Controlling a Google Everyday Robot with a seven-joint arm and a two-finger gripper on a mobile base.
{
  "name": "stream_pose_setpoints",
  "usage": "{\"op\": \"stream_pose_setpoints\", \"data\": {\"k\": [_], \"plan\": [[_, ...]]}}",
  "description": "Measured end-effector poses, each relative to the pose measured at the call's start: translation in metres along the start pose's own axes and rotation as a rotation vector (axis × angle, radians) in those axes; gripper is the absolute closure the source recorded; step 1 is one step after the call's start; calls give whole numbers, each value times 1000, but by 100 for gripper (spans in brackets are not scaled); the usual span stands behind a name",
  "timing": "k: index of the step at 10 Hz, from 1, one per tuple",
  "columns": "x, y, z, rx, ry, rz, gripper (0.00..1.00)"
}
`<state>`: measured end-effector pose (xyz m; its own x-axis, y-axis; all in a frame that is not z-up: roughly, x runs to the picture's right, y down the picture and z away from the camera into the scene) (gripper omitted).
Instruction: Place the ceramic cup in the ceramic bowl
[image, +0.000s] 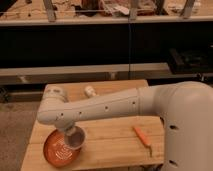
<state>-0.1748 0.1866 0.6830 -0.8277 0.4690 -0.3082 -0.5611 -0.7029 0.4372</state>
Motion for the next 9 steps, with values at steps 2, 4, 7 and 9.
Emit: {"op": "stream_pose_setpoints", "data": {"k": [2,4,7,9], "plan": [[0,0,0,3,-1,-2,47],[1,1,0,6,0,0,47],[1,1,0,9,-1,1,47],[2,2,0,12,-4,6,47]]}}
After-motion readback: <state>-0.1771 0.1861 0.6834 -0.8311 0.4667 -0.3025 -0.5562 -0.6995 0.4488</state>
